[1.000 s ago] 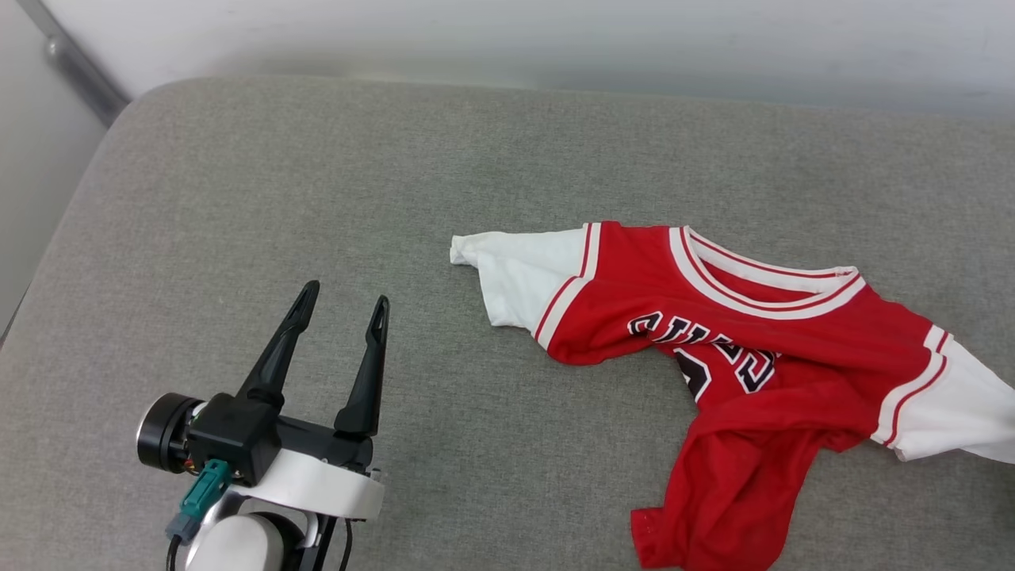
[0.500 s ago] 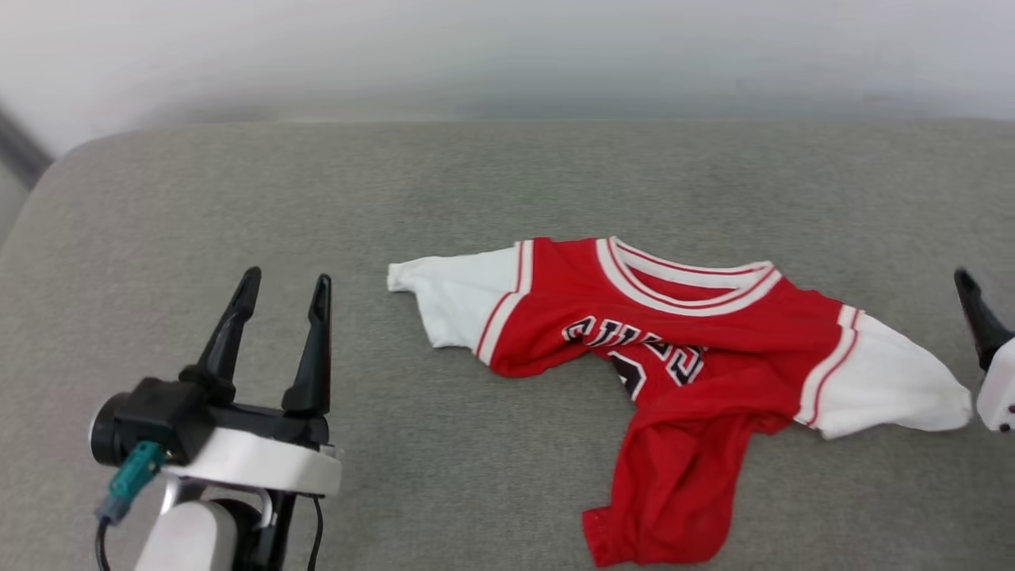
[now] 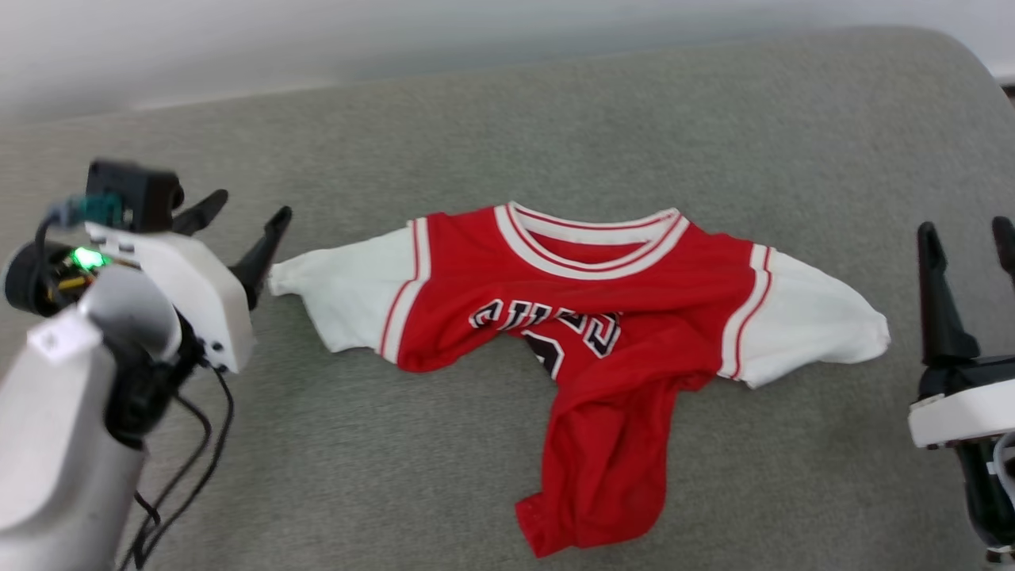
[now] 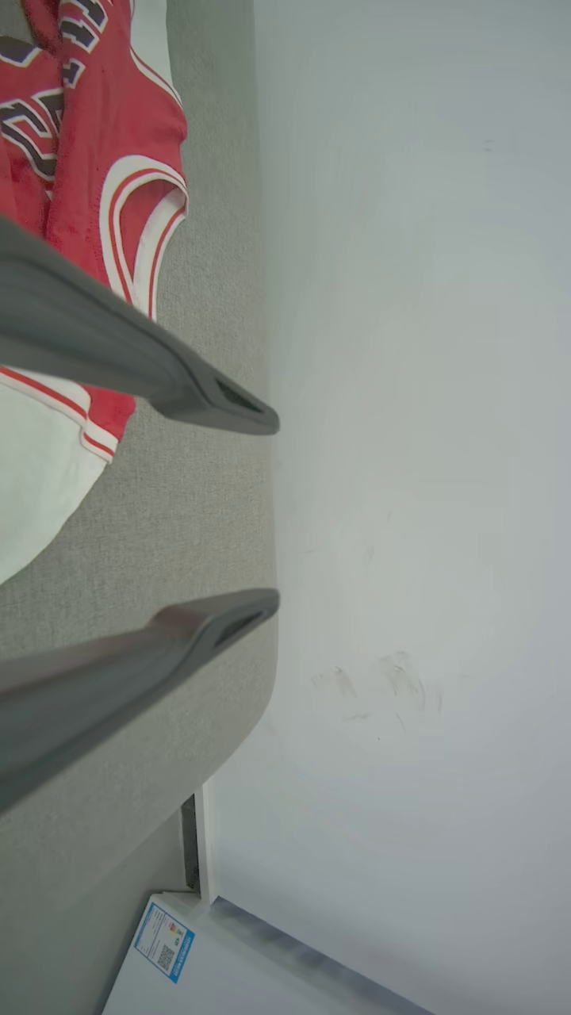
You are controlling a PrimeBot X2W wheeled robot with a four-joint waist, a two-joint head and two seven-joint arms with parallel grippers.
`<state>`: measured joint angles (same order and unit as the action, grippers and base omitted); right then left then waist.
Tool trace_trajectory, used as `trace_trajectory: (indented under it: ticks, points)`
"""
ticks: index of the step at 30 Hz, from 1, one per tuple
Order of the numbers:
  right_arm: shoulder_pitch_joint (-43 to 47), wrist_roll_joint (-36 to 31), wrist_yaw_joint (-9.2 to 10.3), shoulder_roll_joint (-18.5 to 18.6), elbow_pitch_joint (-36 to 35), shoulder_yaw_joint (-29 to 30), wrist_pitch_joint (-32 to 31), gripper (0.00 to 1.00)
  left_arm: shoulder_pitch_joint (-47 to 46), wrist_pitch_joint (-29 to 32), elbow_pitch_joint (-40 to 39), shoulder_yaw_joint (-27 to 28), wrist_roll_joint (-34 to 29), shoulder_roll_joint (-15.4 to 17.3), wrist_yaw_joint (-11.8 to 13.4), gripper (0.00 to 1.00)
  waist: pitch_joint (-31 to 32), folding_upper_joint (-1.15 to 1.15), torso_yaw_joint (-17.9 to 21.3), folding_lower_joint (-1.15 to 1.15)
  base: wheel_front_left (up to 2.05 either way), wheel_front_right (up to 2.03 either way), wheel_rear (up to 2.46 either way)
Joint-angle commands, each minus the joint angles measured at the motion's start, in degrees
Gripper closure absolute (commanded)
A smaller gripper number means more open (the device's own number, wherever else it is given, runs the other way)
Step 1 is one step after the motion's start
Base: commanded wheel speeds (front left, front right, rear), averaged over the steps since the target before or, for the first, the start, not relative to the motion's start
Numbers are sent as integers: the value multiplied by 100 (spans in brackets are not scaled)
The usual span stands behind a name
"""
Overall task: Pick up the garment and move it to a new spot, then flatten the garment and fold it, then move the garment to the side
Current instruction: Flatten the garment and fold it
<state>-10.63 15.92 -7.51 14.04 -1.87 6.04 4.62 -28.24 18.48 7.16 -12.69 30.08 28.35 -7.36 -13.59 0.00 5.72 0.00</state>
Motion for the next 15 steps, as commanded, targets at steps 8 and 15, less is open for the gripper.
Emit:
trace_trajectory:
  ticks: [8, 15]
  points:
    - [-64, -166, 4, -356, 68, -227, 343, 0, -1126, 2540, 828, -816, 498, 980, -9, 0, -718, 0, 760, 0, 0, 0, 0]
    - [-143, -239, 3, -360, 275, -379, 507, 0, -1185, 3194, 1032, -1584, 453, 1452, -3, 0, -900, 0, 899, 0, 0, 0, 0]
